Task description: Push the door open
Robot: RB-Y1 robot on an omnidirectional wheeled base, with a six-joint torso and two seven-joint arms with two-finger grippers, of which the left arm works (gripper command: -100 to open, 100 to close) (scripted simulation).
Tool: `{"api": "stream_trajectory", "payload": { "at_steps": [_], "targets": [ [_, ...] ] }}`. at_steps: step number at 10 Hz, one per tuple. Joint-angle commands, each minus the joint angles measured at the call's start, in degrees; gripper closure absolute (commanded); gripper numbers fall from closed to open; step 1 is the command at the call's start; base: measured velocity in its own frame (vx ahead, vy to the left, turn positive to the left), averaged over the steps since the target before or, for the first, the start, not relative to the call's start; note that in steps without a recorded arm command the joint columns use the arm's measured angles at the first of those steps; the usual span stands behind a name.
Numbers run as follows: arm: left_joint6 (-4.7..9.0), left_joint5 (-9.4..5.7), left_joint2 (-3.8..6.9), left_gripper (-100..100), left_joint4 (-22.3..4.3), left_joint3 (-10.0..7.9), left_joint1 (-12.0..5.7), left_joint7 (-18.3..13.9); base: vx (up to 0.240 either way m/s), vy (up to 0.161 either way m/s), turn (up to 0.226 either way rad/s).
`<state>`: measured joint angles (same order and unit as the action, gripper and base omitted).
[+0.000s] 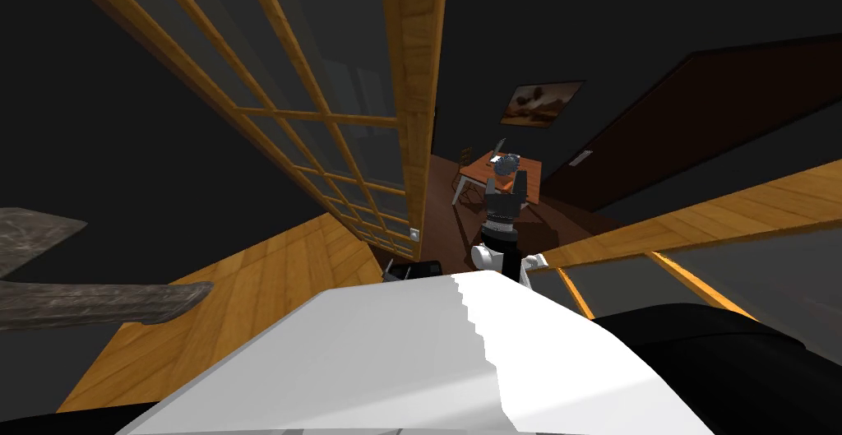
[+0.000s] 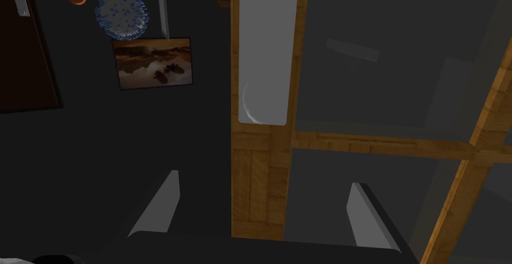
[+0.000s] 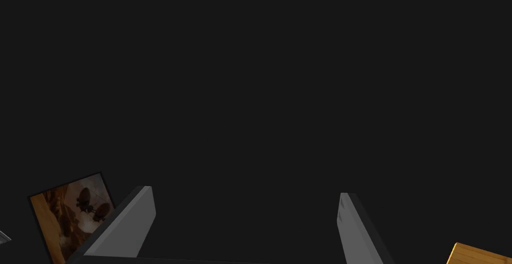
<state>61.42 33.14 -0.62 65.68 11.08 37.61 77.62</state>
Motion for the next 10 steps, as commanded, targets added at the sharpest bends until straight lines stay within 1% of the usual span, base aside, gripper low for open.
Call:
{"api": "stream_trajectory", "payload": {
  "at_steps": [1, 2, 3, 4, 5, 6, 7, 8, 9, 10],
  "targets": [
    [0.23, -1.5, -0.84, -100, -0.42, 1.41, 0.75, 1.8, 0.033, 0.0, 0.089],
    [0.29, -2.28, -1.5, -100, -0.51, 2.22, 1.24, 2.7, 0.028, -0.001, 0.07],
    [0.22, -1.8, -0.96, -100, -0.33, 1.65, 0.96, 1.88, 0.012, -0.002, 0.012],
    [-0.35, -1.92, 0.94, -100, -0.15, 1.76, 0.66, 2.0, 0.097, -0.049, -0.022],
    [-0.74, -1.94, 1.56, -100, -0.04, 1.77, 0.43, 1.95, 0.173, -0.079, -0.019],
    [-1.18, -1.96, 1.81, -100, 0.08, 1.78, 0.17, 1.89, 0.201, -0.107, -0.01],
    [-1.62, -1.98, 1.66, -100, 0.2, 1.79, -0.1, 1.83, 0.188, -0.111, -0.019],
    [-2.05, -2.0, 1.08, -100, 0.32, 1.8, -0.36, 1.77, 0.201, -0.082, -0.017],
    [-2.43, -2.02, 0.2, -100, 0.43, 1.81, -0.59, 1.72, 0.21, -0.076, -0.012],
    [-2.85, -2.04, -1.3, -100, 0.55, 1.82, -0.84, 1.66, 0.196, -0.071, -0.01]
  ]
}}
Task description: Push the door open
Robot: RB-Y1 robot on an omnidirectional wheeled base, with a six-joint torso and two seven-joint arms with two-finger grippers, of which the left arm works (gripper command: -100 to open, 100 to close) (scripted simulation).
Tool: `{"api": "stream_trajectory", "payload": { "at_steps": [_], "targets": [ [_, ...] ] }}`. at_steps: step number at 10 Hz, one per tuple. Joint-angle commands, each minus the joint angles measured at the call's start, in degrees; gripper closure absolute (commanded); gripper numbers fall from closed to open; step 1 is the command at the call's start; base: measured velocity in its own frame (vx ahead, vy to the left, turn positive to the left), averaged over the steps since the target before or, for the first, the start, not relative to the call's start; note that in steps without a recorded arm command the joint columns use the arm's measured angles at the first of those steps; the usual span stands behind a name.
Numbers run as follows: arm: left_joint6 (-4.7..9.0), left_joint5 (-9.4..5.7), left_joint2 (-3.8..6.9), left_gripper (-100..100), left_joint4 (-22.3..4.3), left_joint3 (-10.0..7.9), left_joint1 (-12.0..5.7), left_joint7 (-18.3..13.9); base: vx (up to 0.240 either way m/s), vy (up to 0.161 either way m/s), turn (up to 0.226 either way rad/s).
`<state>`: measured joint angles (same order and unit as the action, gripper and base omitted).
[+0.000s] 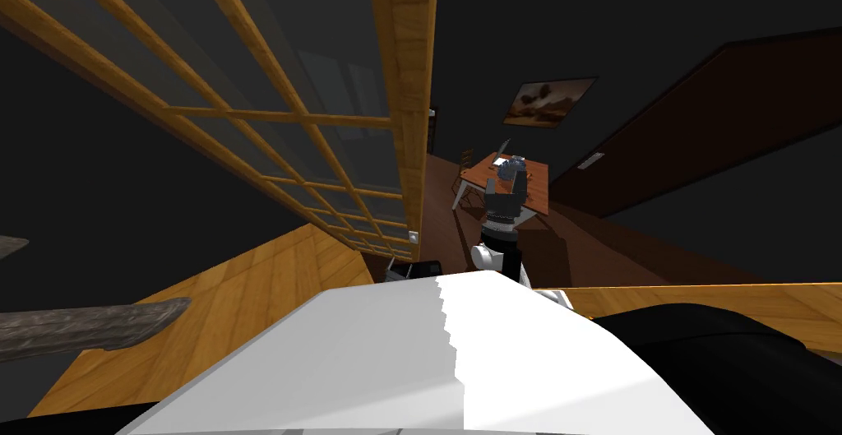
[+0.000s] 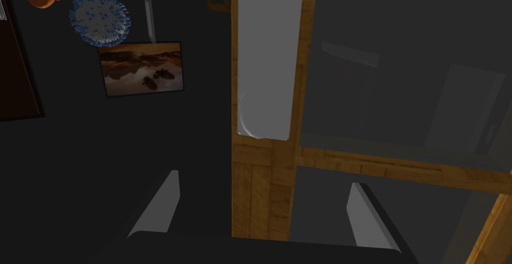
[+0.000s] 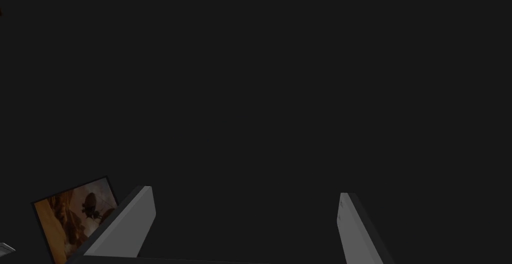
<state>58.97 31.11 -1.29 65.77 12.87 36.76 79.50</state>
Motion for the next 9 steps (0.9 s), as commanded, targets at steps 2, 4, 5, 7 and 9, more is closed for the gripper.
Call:
{"api": "stream_trajectory", "payload": {
  "at_steps": [2, 4, 5, 7, 9],
  "targets": [
    [0.0, 0.0, 0.0, 100, 0.0, 0.0, 0.0, 0.0, 0.038, -0.014, 0.003],
    [0.0, 0.0, 0.0, 100, 0.0, 0.0, 0.0, 0.0, -0.032, 0.013, -0.003],
    [0.0, 0.0, 0.0, 100, 0.0, 0.0, 0.0, 0.0, -0.02, 0.007, -0.001],
    [0.0, 0.0, 0.0, 100, 0.0, 0.0, 0.0, 0.0, -0.005, 0.001, 0.0],
    [-0.73, -0.4, 2.51, -100, -0.94, 0.42, -1.78, -0.16, 0.027, 0.071, 0.118]
  ]
}}
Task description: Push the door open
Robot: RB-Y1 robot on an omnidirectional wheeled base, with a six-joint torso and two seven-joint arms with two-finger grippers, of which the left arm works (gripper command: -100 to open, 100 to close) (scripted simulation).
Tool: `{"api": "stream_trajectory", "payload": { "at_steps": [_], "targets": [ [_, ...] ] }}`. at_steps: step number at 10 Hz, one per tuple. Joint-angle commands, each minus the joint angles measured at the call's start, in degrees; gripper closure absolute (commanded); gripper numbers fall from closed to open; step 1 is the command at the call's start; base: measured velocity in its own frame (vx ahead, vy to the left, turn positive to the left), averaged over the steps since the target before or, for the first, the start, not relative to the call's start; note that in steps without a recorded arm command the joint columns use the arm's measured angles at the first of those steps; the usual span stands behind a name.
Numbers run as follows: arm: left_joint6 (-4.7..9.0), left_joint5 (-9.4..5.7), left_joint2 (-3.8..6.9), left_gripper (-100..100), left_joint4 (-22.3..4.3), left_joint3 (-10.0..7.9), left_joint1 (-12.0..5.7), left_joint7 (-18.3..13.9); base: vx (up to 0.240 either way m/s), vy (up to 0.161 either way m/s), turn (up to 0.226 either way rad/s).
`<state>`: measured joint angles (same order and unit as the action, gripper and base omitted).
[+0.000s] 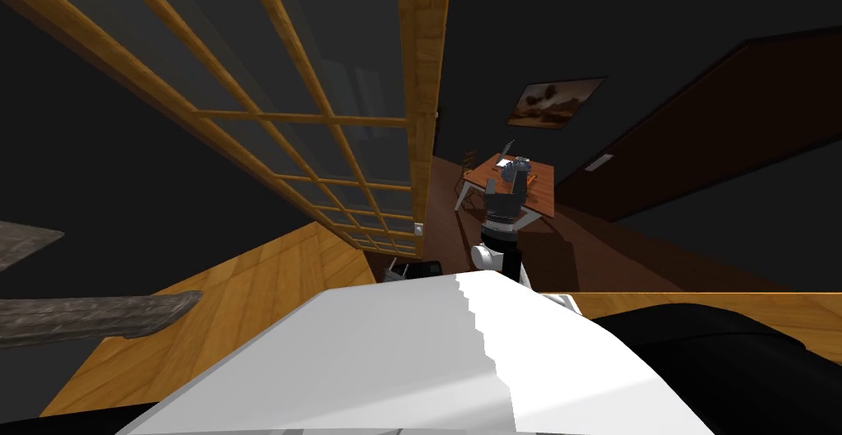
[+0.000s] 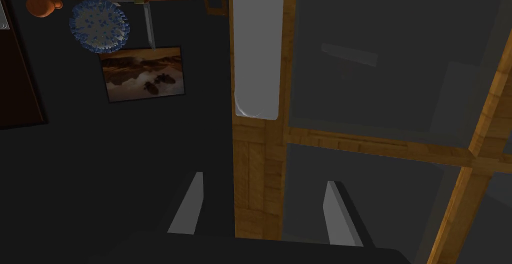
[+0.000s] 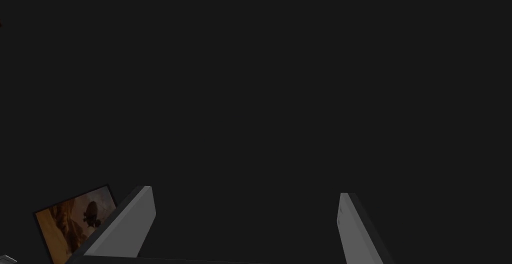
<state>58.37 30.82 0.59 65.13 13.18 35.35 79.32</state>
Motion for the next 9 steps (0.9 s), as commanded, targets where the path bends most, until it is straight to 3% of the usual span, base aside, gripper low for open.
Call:
{"api": "stream_trajectory", "payload": {
  "at_steps": [1, 4, 9],
  "targets": [
    [-0.53, -0.34, 1.6, -100, -0.82, 0.35, -1.36, -0.08, 0.048, 0.139, 0.104],
    [-1.78, -1.03, 3.79, -100, -2.42, 1.06, -4.41, -0.36, 0.069, 0.166, 0.126],
    [-4.0, -2.26, 5.72, -100, -5.28, 2.35, -9.86, -0.86, 0.047, 0.112, 0.128]
  ]
}}
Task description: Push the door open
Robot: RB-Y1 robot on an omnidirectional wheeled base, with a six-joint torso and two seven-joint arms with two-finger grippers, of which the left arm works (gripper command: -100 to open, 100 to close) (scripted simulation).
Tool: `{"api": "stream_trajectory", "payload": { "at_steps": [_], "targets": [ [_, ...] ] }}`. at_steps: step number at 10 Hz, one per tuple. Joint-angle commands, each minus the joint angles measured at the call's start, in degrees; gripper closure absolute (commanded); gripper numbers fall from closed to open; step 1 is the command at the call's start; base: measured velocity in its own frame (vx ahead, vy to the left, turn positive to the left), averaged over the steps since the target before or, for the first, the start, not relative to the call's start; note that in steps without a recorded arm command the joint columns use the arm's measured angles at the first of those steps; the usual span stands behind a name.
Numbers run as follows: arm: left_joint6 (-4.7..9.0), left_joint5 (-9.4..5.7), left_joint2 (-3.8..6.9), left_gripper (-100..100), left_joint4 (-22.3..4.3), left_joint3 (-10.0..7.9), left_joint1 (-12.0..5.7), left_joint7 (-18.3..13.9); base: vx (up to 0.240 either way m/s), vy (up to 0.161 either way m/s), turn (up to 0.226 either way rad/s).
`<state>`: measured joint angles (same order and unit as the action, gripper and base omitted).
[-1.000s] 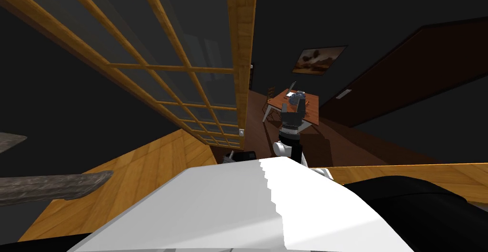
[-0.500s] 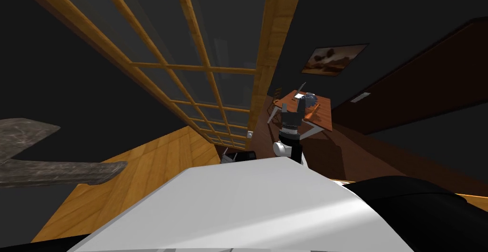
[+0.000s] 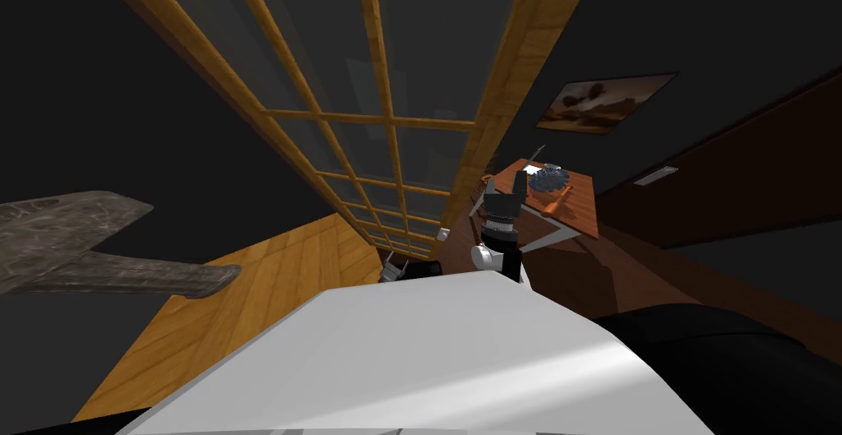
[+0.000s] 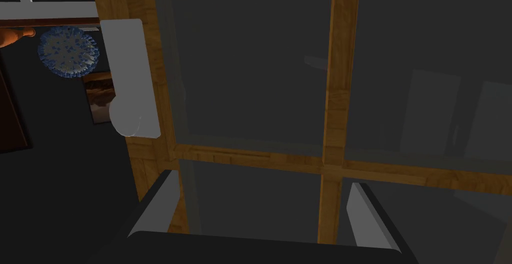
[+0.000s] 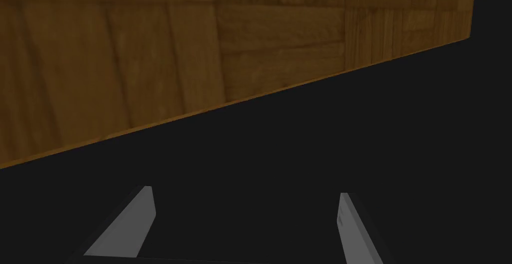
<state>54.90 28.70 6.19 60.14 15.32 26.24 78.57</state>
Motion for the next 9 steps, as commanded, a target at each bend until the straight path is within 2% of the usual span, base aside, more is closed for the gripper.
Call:
{"api": "stream_trajectory", "payload": {
  "at_steps": [1, 4, 7, 9],
  "targets": [
    [-0.88, -0.33, 0.28, -100, -0.74, 0.41, -1.6, -0.18, 0.055, 0.097, 0.172],
    [-2.17, -1.05, 0.56, -100, -2.4, 1.16, -4.78, -0.47, 0.033, 0.059, 0.106],
    [-3.48, -1.77, 0.41, -100, -4.08, 1.91, -7.99, -0.76, 0.008, 0.044, 0.112],
    [-3.83, -1.97, 0.27, -100, -4.53, 2.11, -8.85, -0.83, 0.006, 0.0, 0.07]
  ]
}}
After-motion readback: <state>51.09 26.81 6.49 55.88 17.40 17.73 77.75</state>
